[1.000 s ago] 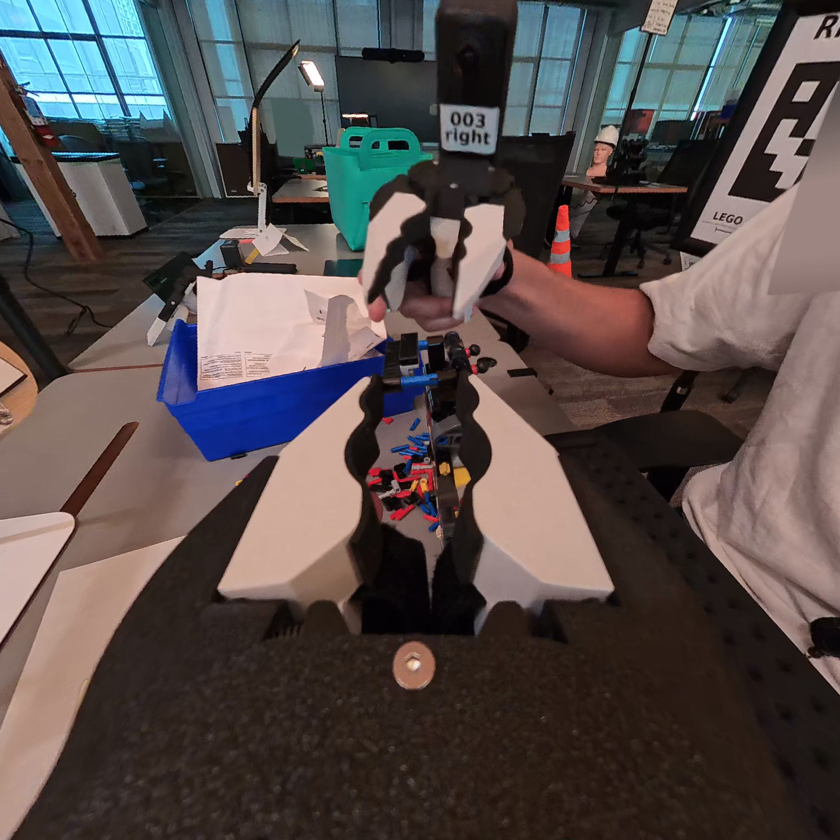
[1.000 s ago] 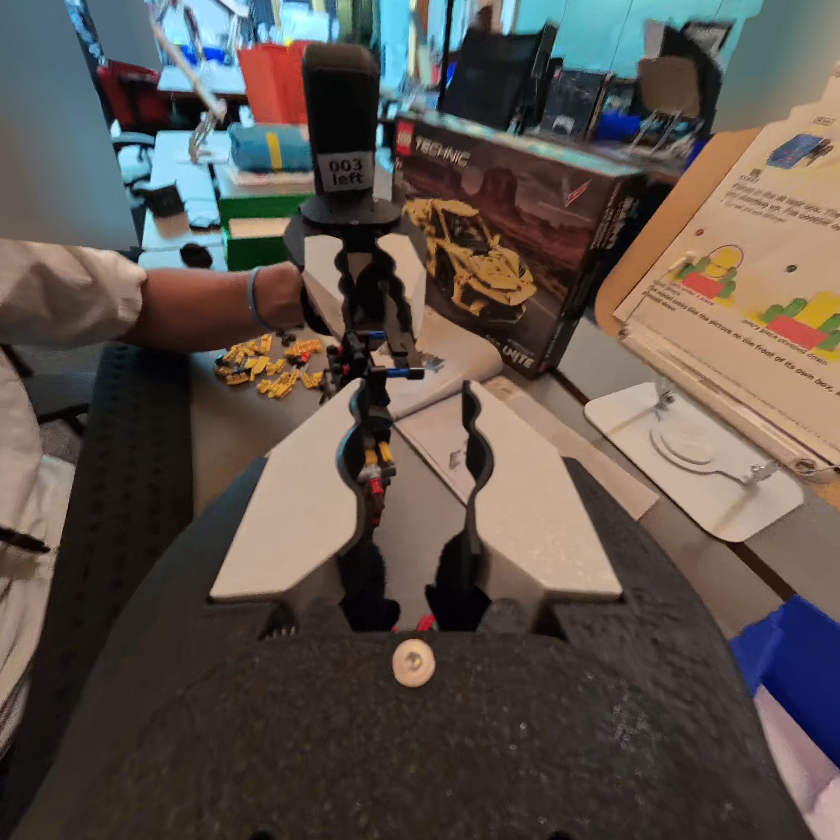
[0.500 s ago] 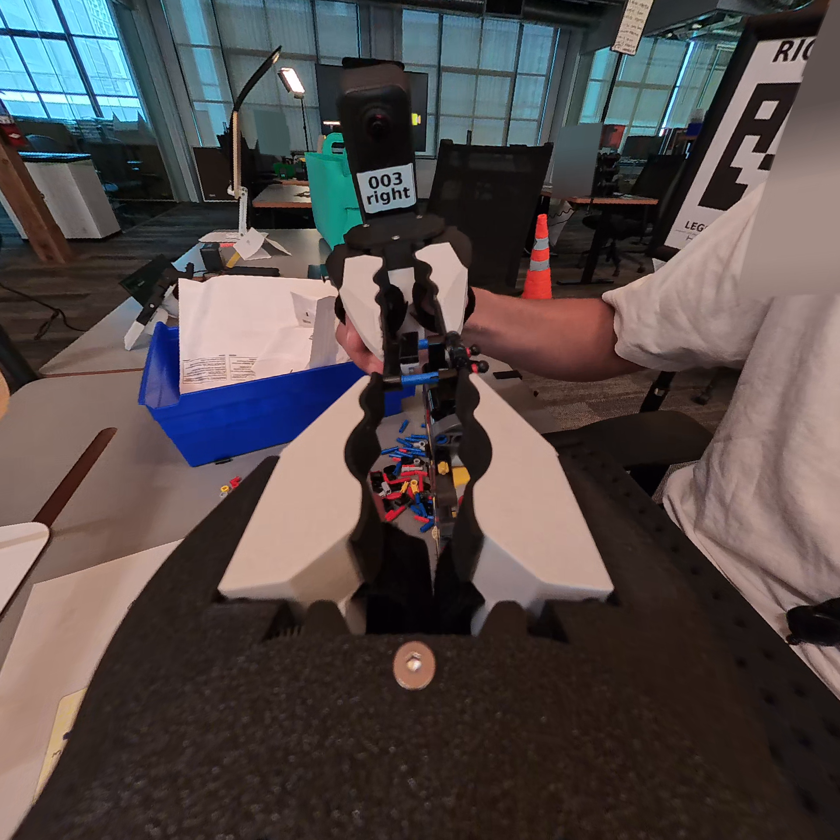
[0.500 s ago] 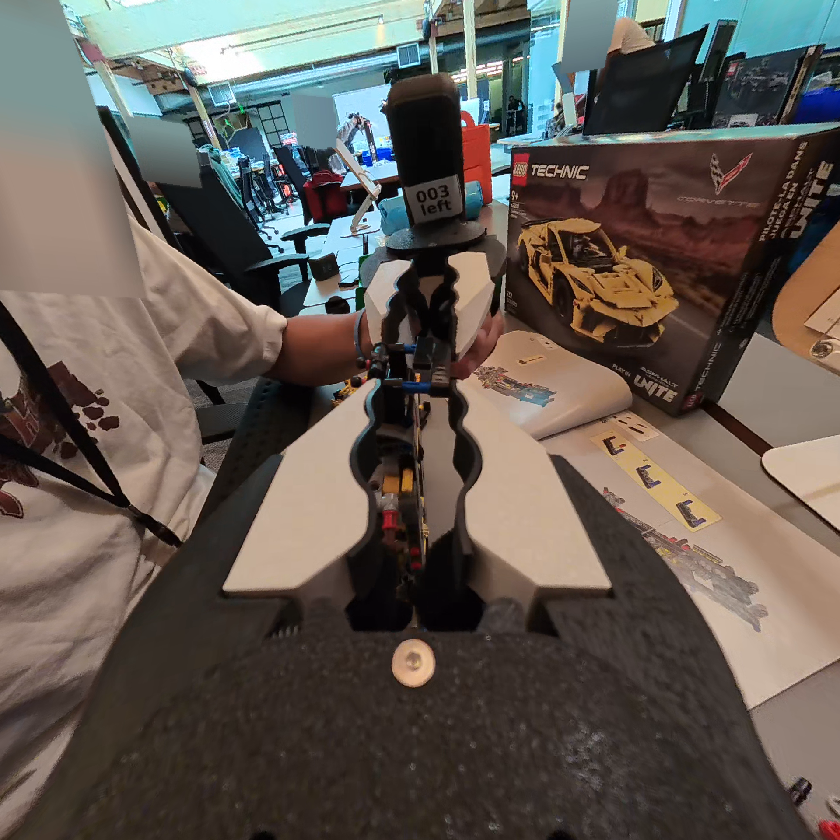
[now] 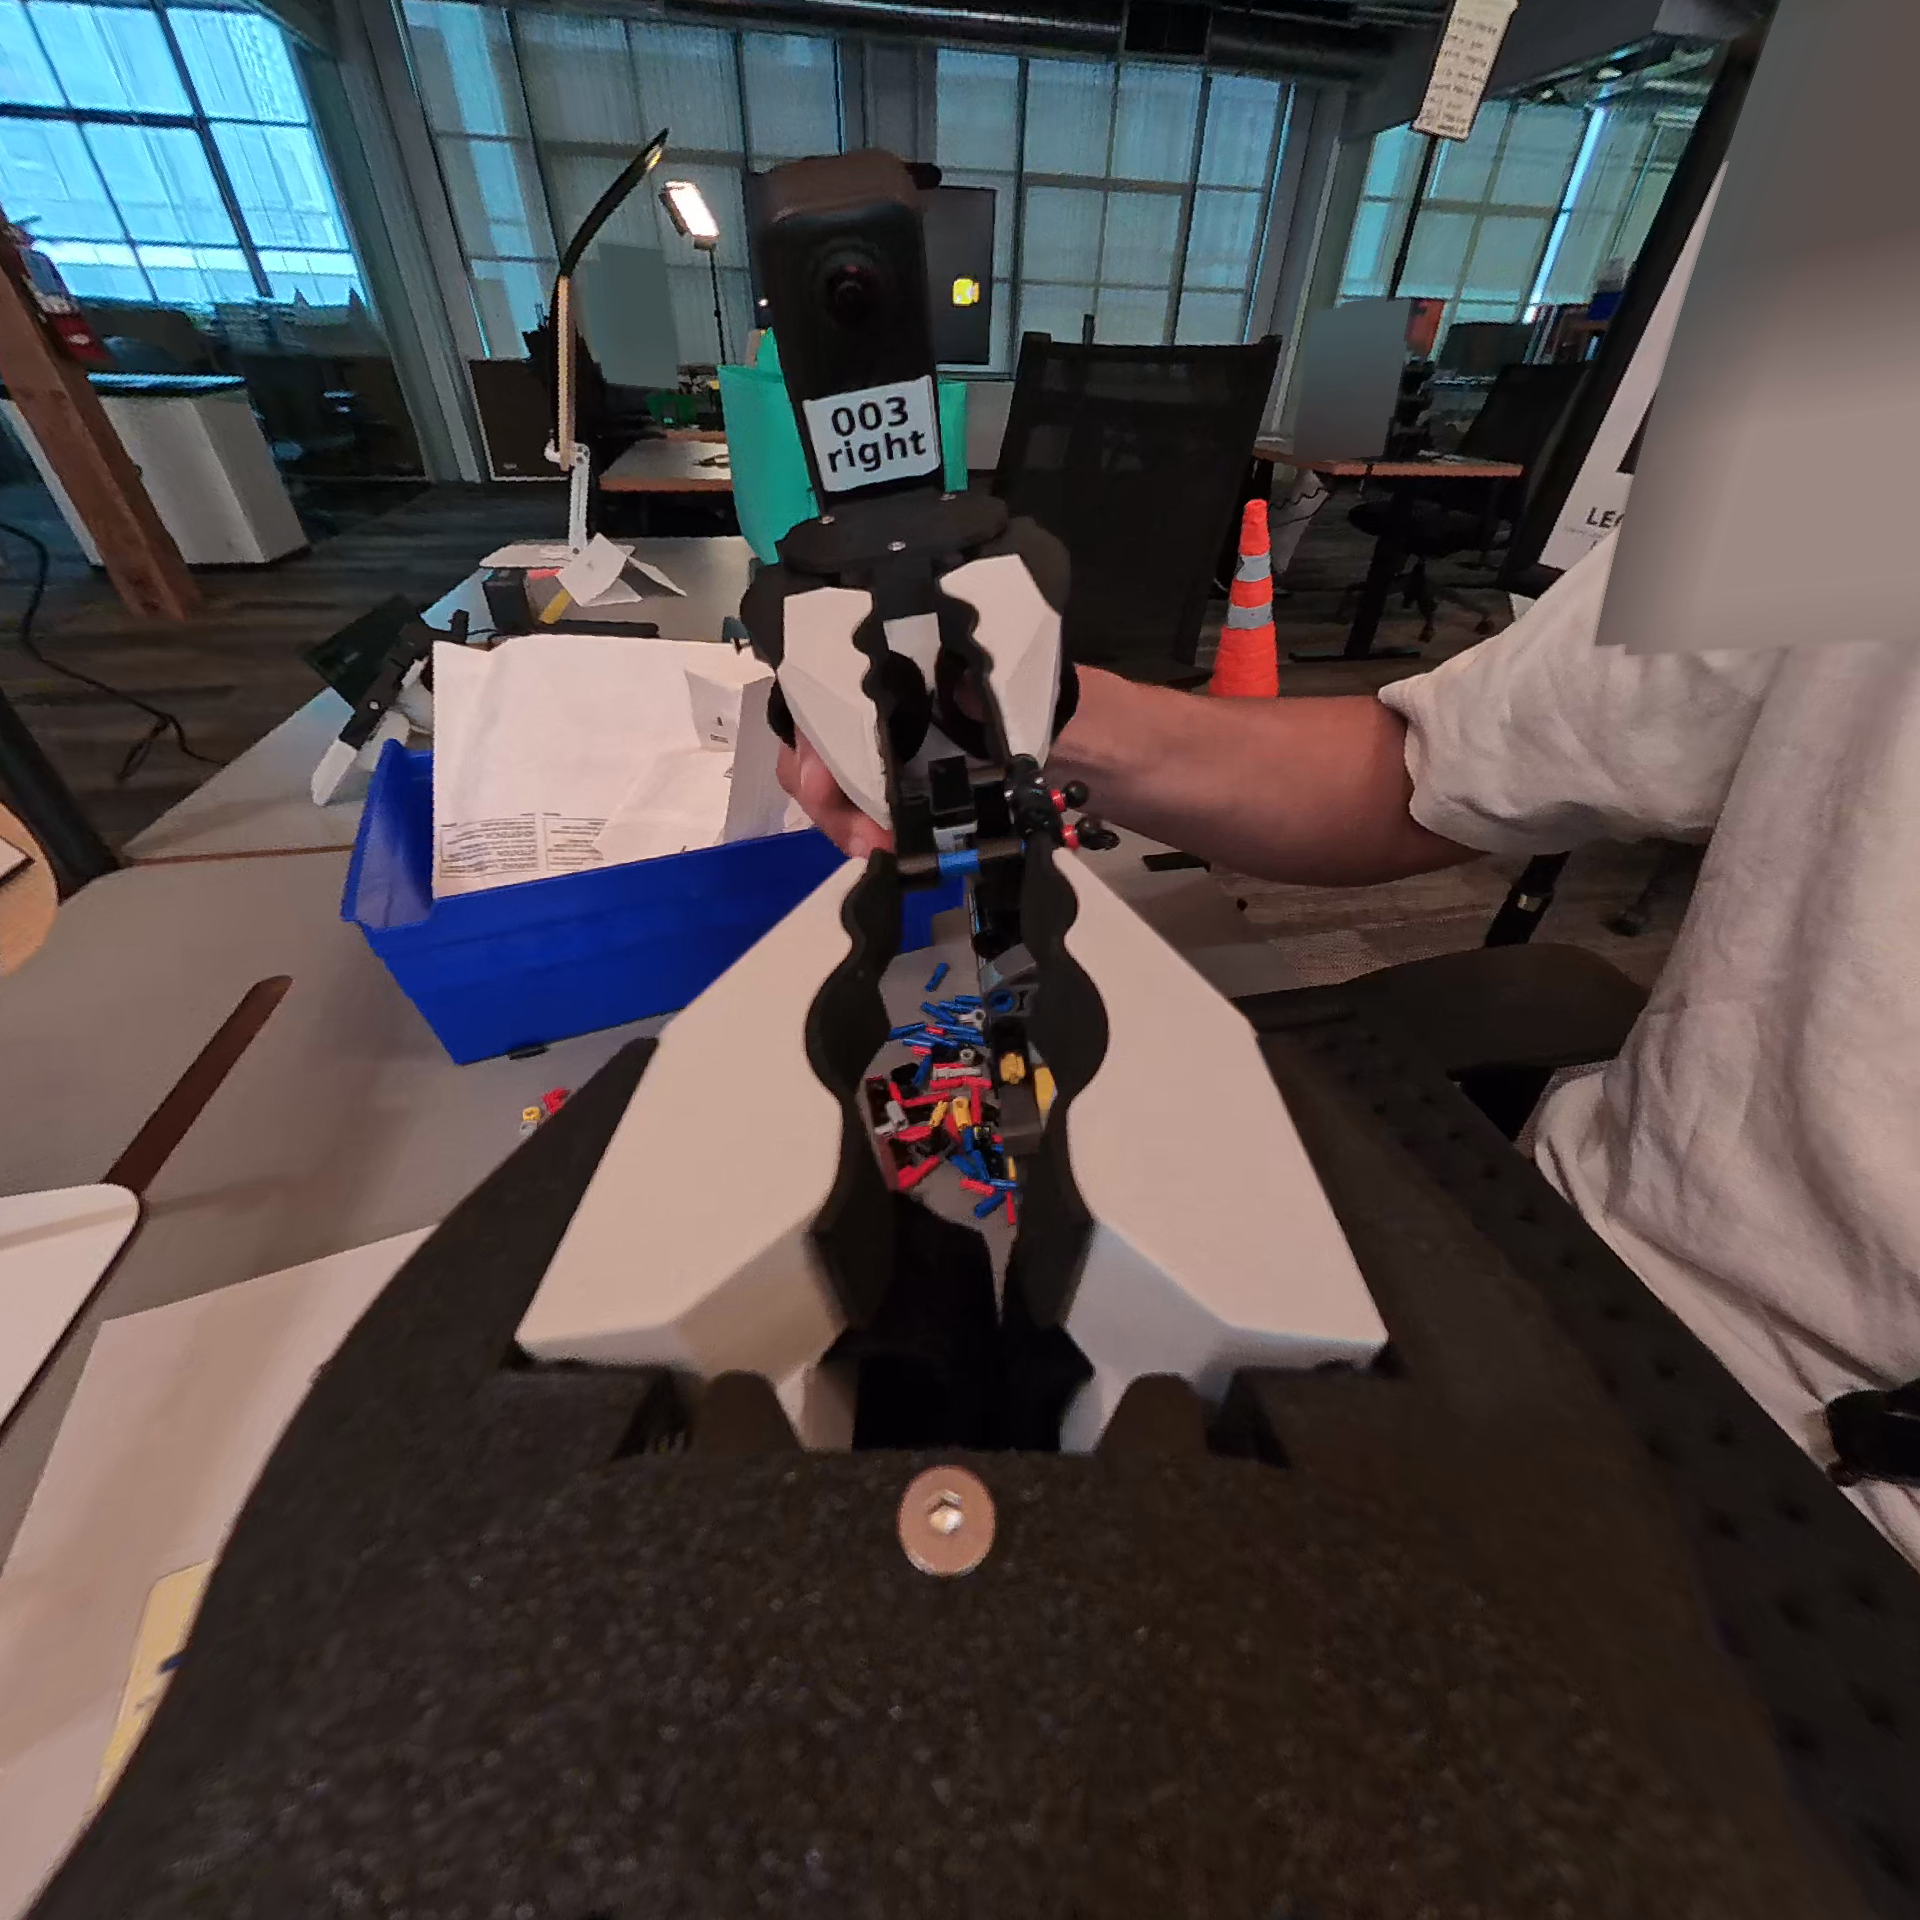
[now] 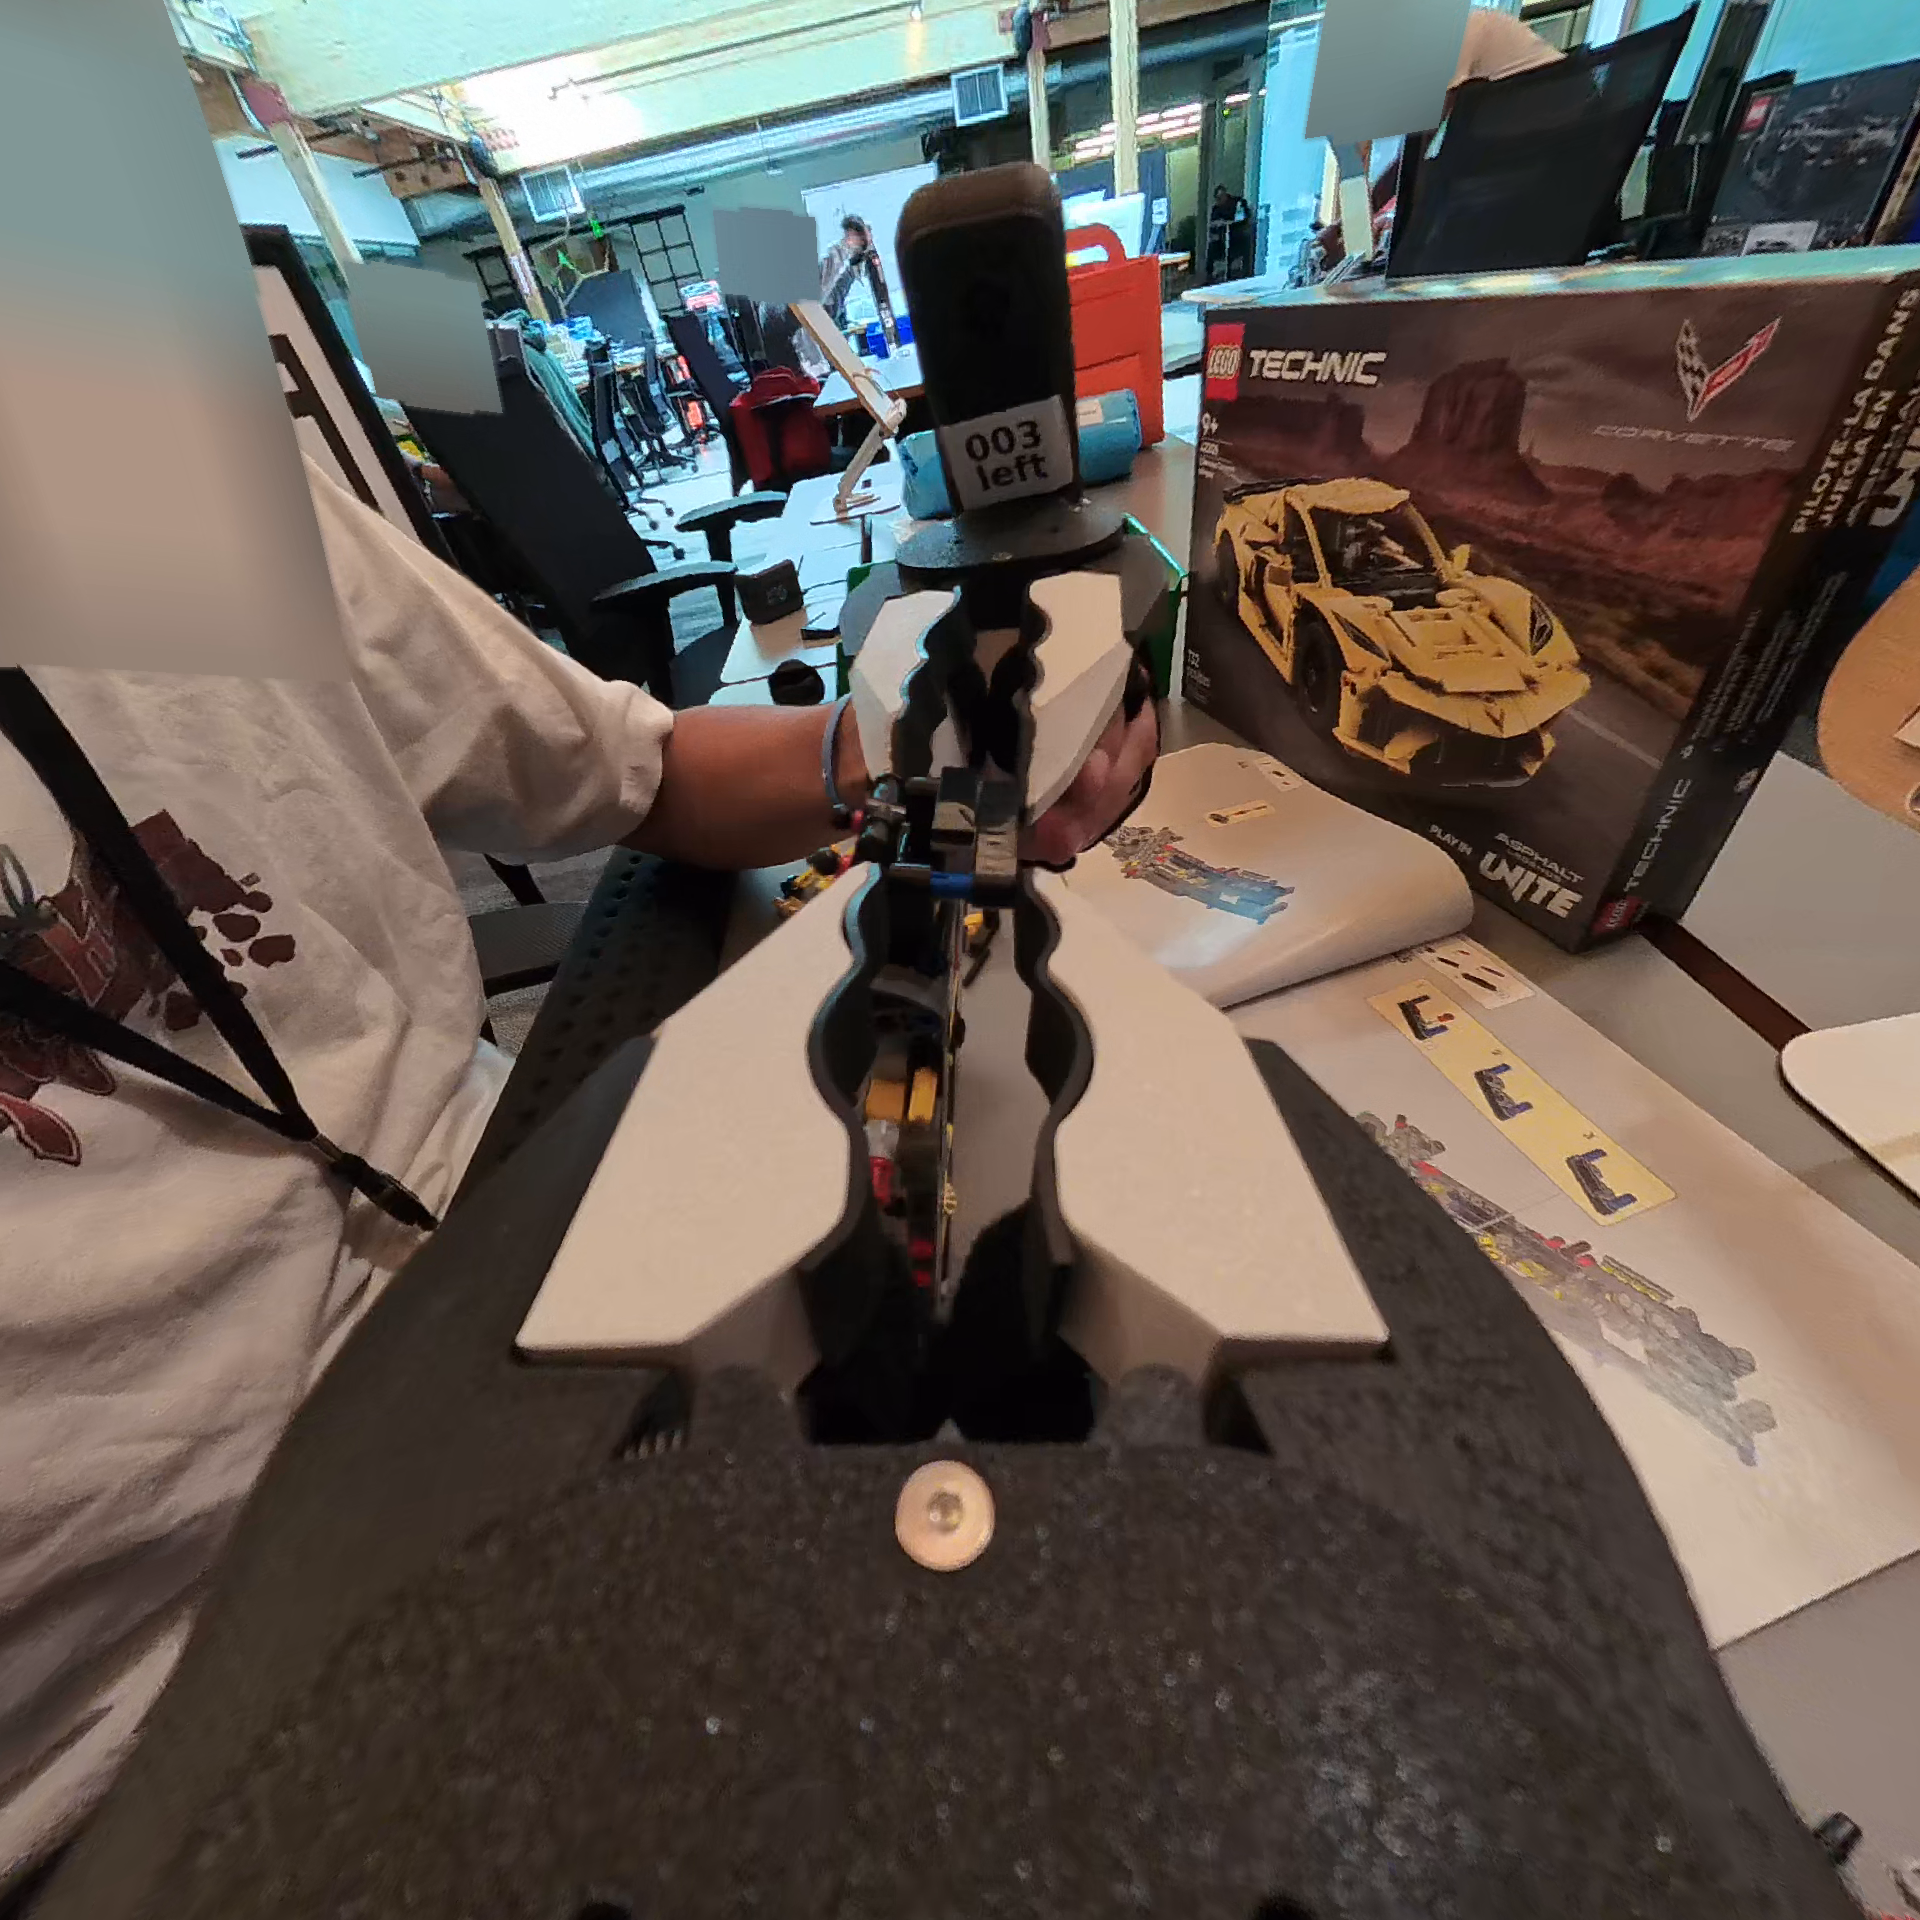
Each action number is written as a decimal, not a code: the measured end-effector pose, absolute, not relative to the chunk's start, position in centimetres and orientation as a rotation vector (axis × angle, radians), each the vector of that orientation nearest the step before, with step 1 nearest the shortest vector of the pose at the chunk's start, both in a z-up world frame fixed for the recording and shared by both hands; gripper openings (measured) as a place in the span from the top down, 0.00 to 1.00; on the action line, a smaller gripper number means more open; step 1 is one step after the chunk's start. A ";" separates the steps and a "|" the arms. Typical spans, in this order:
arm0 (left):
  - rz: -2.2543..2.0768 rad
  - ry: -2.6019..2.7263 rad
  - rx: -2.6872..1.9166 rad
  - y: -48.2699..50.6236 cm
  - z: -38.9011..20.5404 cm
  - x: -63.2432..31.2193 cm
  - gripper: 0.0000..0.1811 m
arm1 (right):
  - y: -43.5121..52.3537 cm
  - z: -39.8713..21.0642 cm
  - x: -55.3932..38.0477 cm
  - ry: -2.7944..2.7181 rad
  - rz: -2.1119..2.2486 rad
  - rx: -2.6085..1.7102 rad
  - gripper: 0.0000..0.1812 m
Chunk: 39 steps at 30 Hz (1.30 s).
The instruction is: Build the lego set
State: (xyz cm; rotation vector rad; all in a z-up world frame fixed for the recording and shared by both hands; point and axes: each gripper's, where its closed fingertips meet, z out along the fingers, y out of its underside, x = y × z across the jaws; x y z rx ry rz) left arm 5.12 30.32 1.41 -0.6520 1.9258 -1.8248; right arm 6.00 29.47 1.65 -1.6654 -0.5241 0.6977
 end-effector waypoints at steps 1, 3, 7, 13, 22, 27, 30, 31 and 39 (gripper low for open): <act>-1.829 1.927 -0.661 30.3 1.4 5.1 0.88 | 29.4 1.6 6.0 -0.521 0.688 -1.669 0.87; -1.836 1.931 -0.655 30.1 1.5 5.0 0.88 | 29.2 1.7 5.9 -0.526 0.681 -1.676 0.87; -1.826 1.937 -0.671 30.1 1.5 4.9 0.88 | 29.3 1.6 6.0 -0.488 0.652 -1.688 0.87; -1.896 1.904 -0.656 29.7 1.7 4.6 0.88 | 28.8 1.7 5.7 -0.480 0.668 -1.681 0.88; -1.896 1.923 -0.700 30.2 1.5 4.8 0.88 | 29.0 1.5 5.8 -0.430 0.678 -1.621 0.85; -1.926 1.912 -0.724 30.7 1.5 4.7 0.88 | 29.4 1.2 5.8 -0.399 0.667 -1.598 0.86; -1.919 1.930 -0.717 30.5 1.5 4.4 0.88 | 29.5 1.2 5.7 -0.415 0.669 -1.566 0.88; -1.926 1.939 -0.717 30.4 1.6 4.3 0.88 | 29.3 1.3 5.6 -0.427 0.678 -1.544 0.88; -1.954 1.966 -0.708 30.0 1.7 3.6 0.88 | 29.1 2.1 4.8 -0.461 0.653 -1.420 0.87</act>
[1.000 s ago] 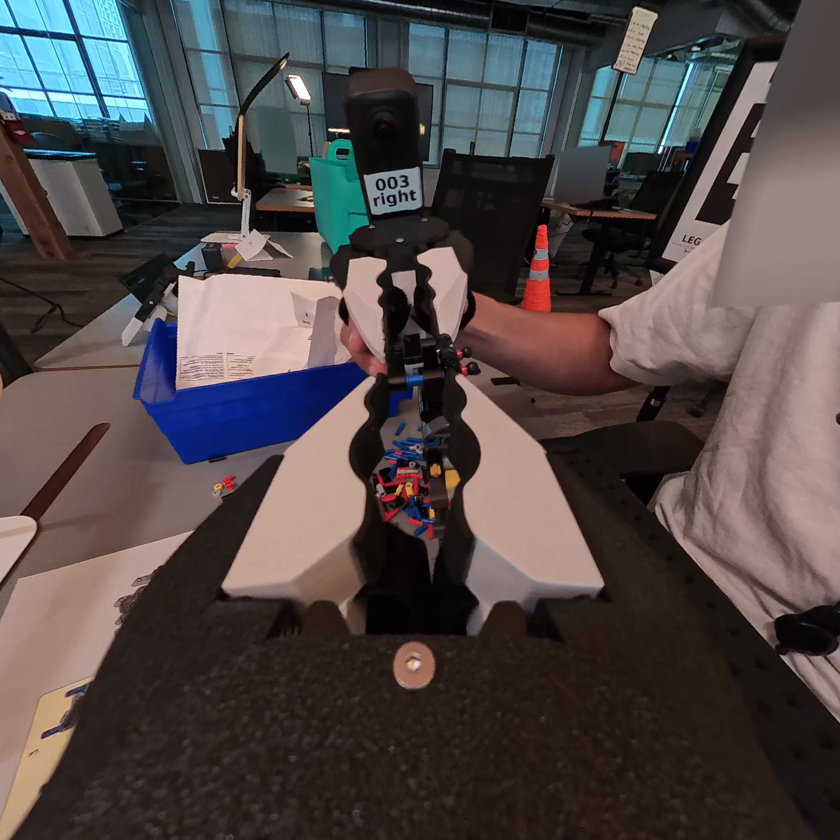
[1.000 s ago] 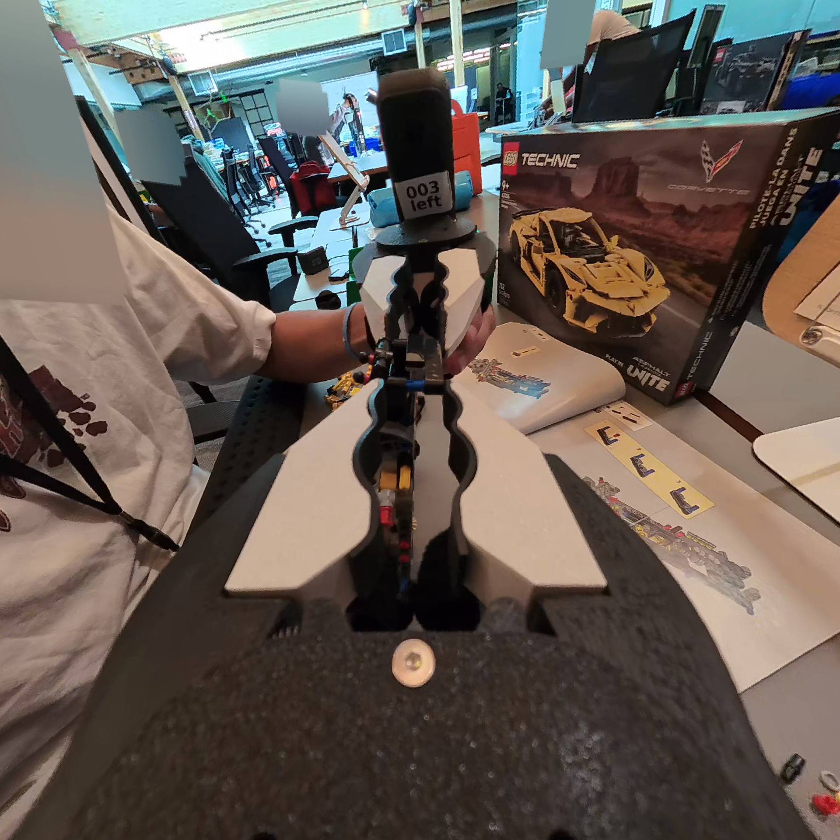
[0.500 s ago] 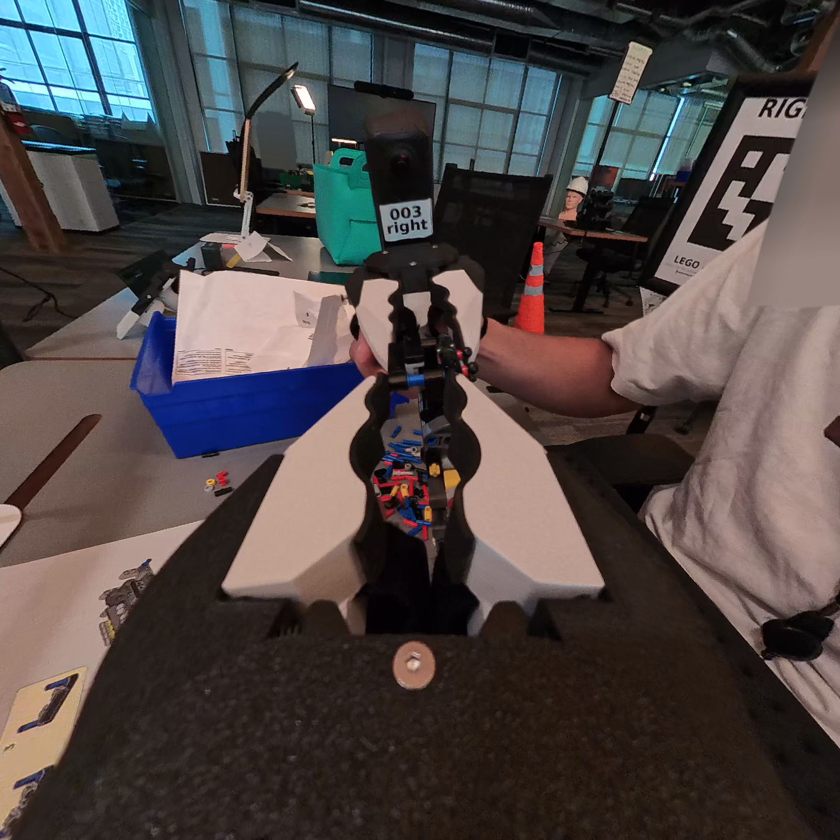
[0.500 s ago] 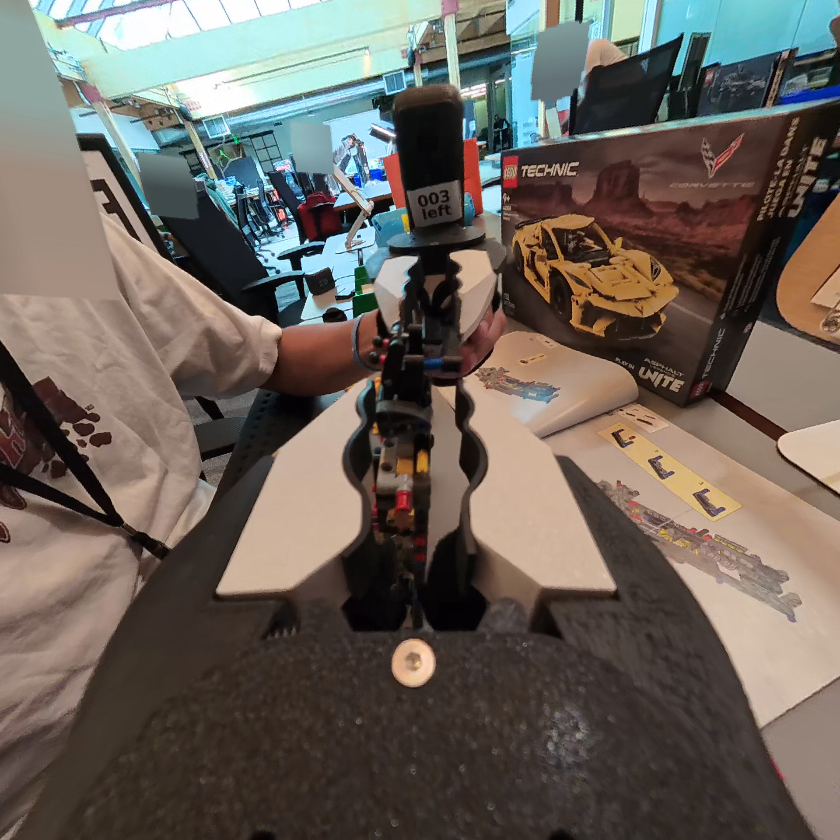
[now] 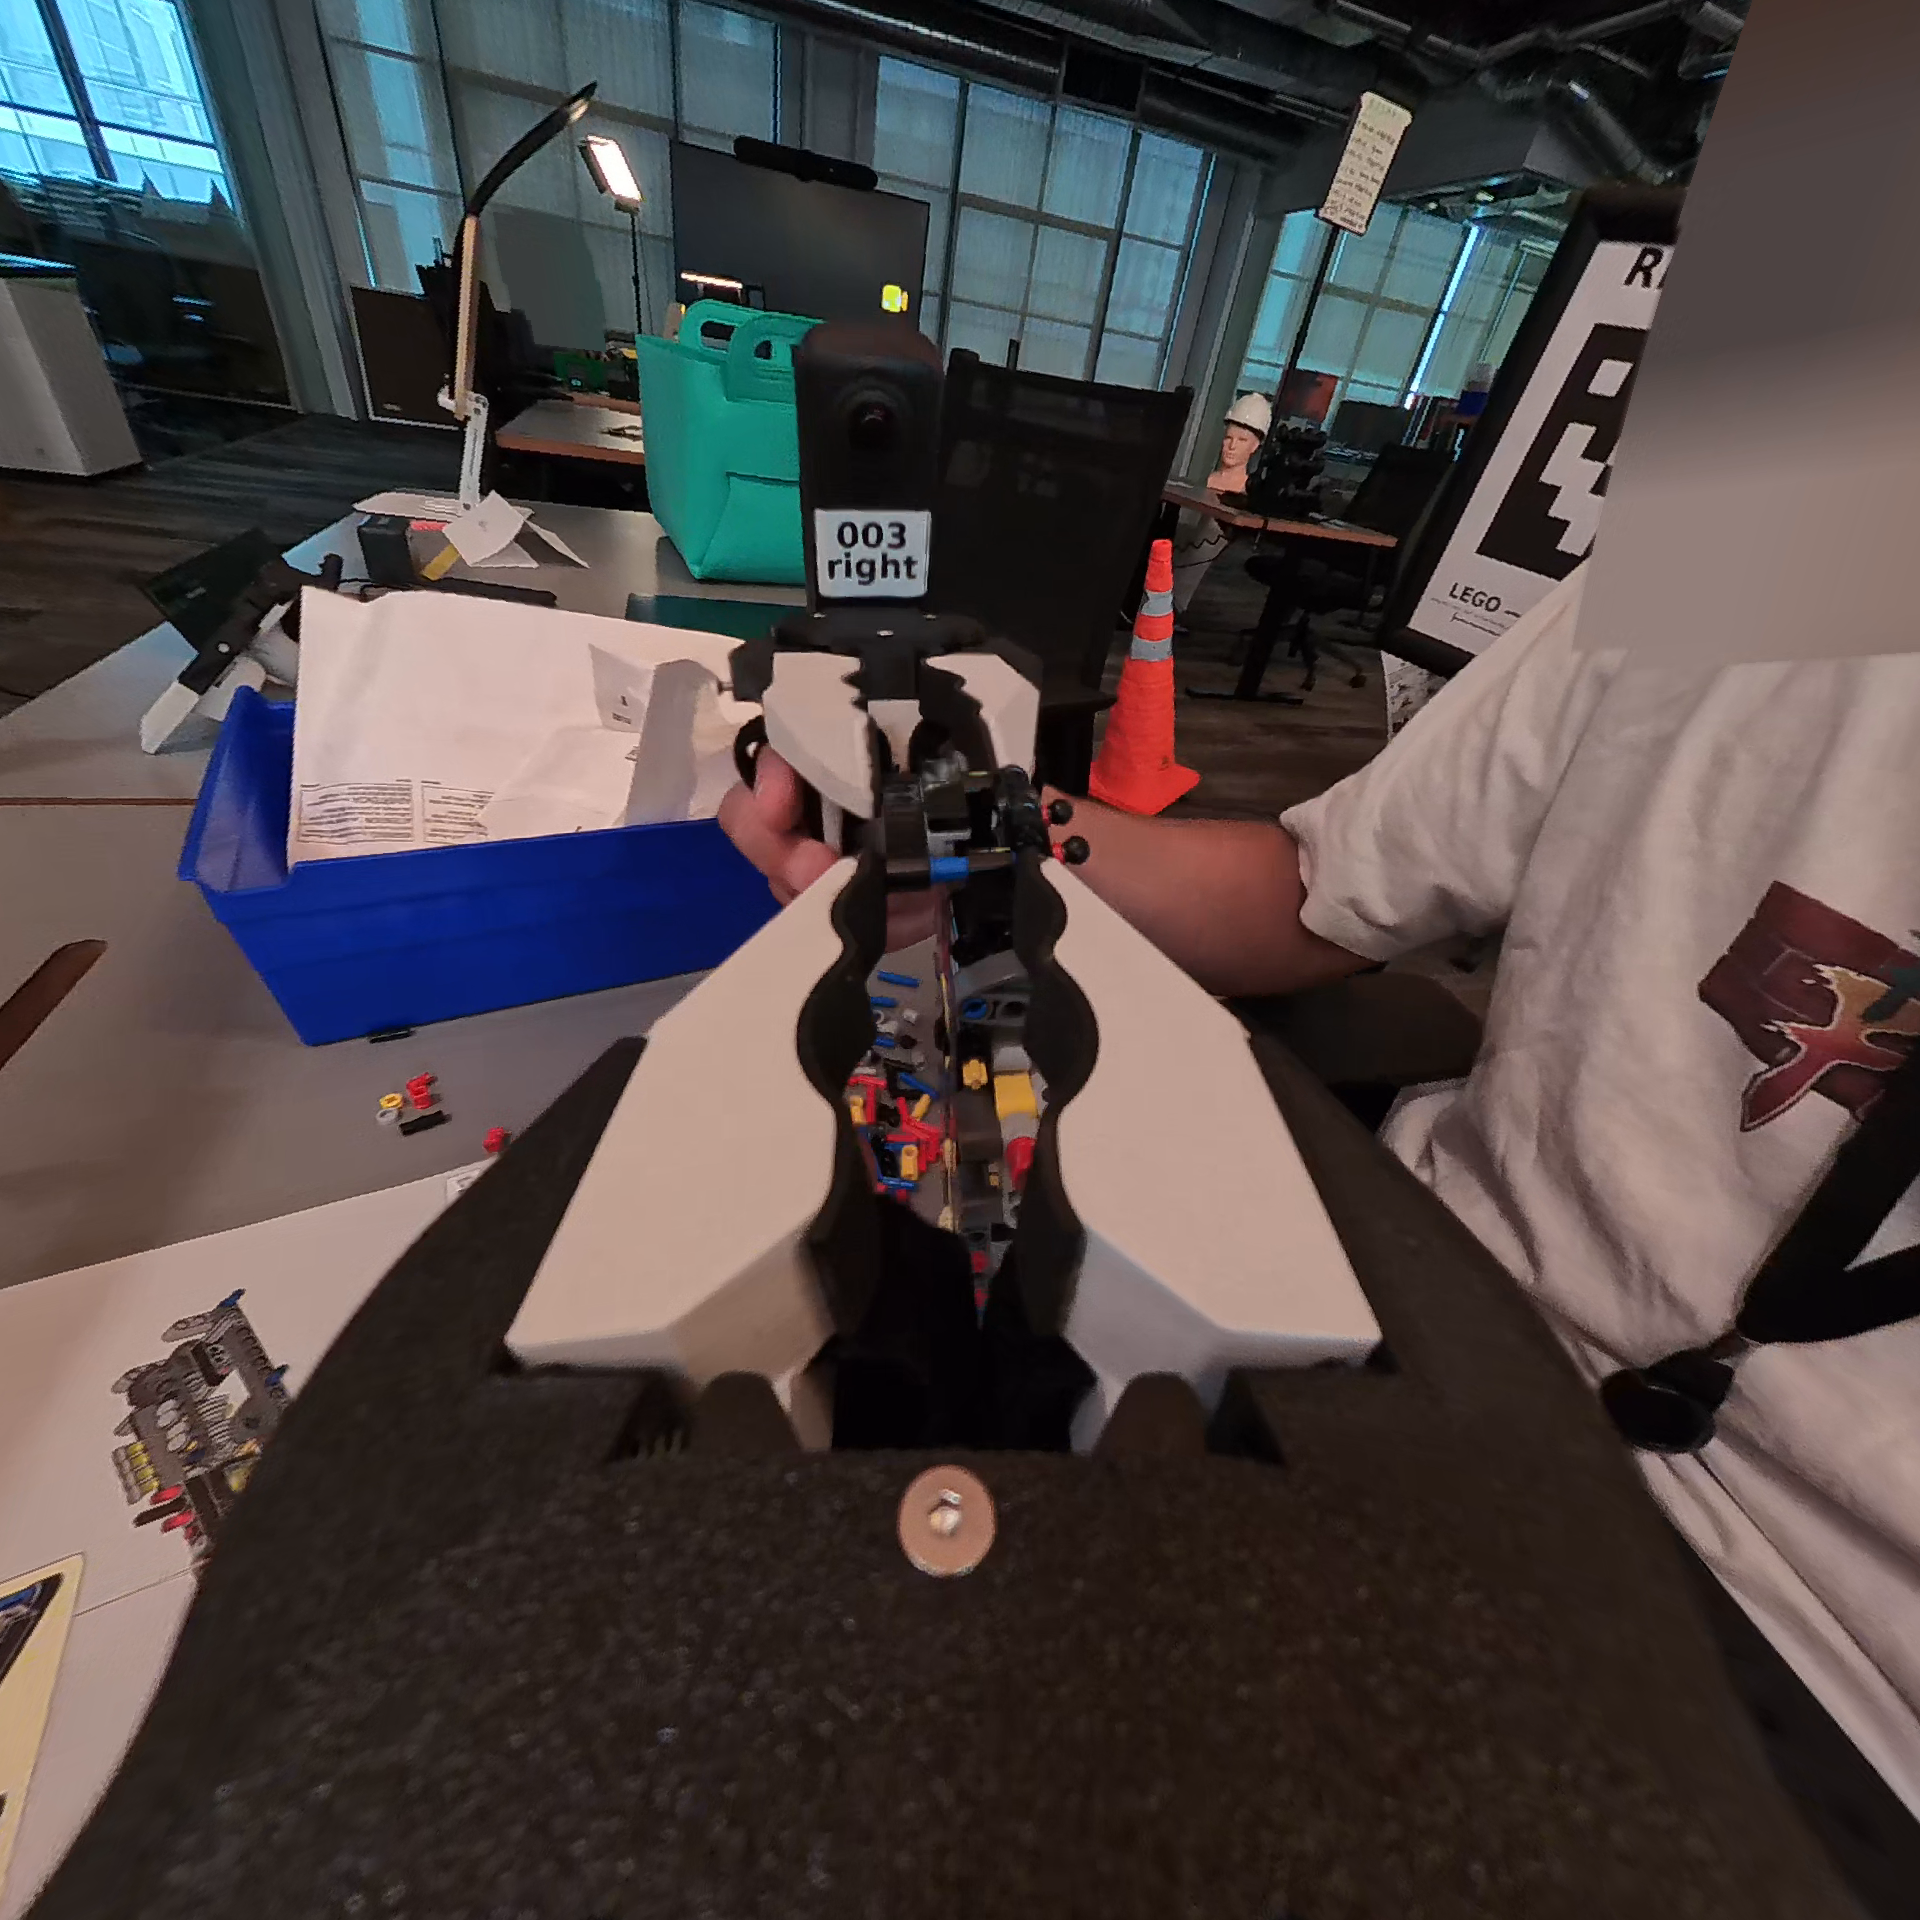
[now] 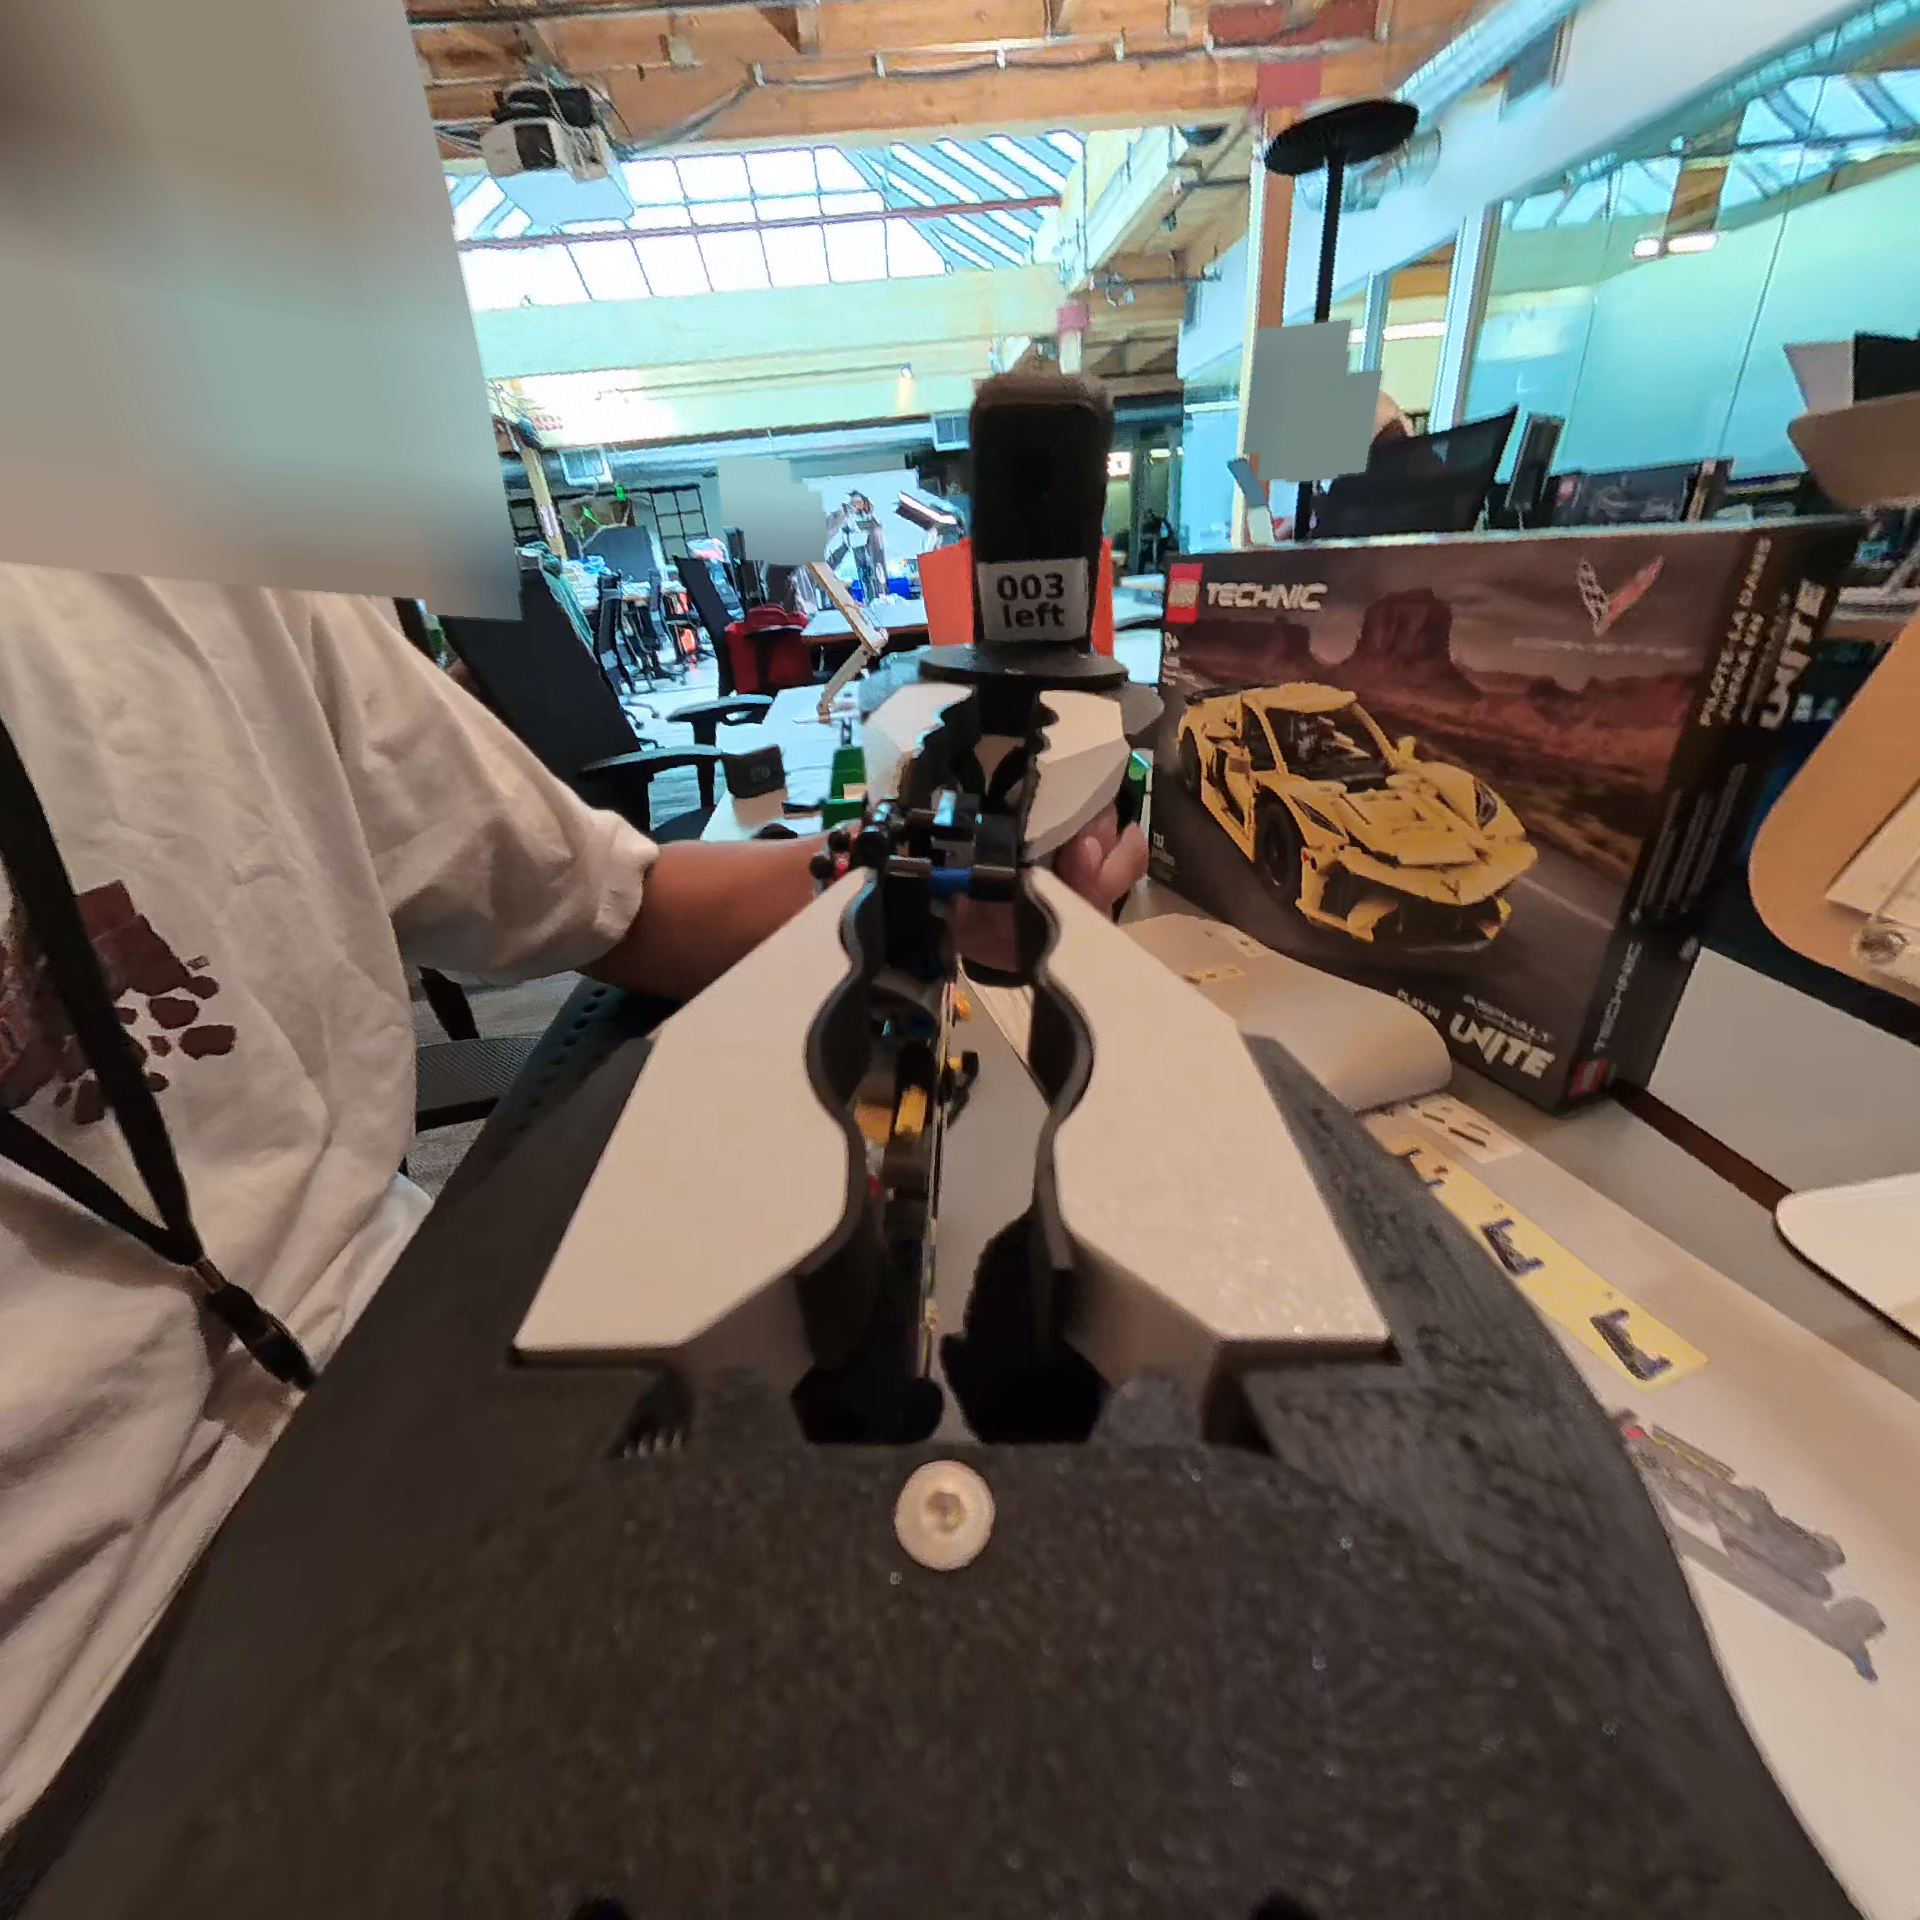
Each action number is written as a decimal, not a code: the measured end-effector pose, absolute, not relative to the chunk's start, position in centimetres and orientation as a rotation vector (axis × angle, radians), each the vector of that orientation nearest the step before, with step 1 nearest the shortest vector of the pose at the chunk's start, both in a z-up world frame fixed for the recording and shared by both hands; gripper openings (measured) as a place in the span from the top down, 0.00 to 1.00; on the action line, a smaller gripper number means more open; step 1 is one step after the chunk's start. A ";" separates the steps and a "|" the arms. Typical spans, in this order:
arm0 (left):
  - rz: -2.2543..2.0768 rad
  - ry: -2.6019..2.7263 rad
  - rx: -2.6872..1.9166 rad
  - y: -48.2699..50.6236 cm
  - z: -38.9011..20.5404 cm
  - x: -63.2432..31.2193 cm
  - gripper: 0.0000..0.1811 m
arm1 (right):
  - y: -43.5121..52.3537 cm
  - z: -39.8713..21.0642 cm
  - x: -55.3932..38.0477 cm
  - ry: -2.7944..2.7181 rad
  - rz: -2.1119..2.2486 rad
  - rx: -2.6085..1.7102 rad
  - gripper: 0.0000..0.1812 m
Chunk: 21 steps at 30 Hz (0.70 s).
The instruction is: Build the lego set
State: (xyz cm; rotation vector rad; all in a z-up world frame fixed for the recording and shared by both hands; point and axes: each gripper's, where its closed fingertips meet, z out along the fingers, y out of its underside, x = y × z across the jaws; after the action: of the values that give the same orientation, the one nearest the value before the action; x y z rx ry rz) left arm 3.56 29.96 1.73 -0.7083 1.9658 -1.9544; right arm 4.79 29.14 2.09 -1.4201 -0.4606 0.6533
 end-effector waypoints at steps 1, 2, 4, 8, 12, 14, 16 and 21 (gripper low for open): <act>-1.948 1.978 -0.699 29.7 1.8 3.2 0.88 | 28.9 2.3 4.4 -0.464 0.662 -1.406 0.87; -1.935 1.992 -0.681 29.4 1.9 2.8 0.88 | 28.6 2.5 3.9 -0.474 0.668 -1.395 0.87; -1.902 2.008 -0.648 28.8 2.0 1.6 0.88 | 27.9 2.8 2.7 -0.495 0.646 -1.364 0.87; -1.807 1.996 -0.643 27.9 1.9 -0.3 0.88 | 27.0 2.8 0.7 -0.501 0.653 -1.358 0.88; -1.729 1.923 -0.670 27.9 1.9 -1.6 0.88 | 27.1 2.8 -0.4 -0.528 0.621 -1.347 0.88; -1.681 1.887 -0.691 28.2 1.9 -1.9 0.88 | 27.4 2.8 -0.5 -0.531 0.595 -1.329 0.87; -1.639 1.850 -0.731 28.6 1.8 -2.0 0.88 | 27.8 2.9 -0.5 -0.520 0.582 -1.312 0.87; -1.581 1.748 -0.829 29.5 1.8 -2.1 0.88 | 28.8 2.9 -0.2 -0.459 0.591 -1.292 0.88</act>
State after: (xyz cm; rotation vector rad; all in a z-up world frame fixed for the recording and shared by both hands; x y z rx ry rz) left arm -2.06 29.47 1.79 -0.8287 1.7476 -1.5805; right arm -0.21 28.78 2.91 -1.2920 -0.4587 0.5905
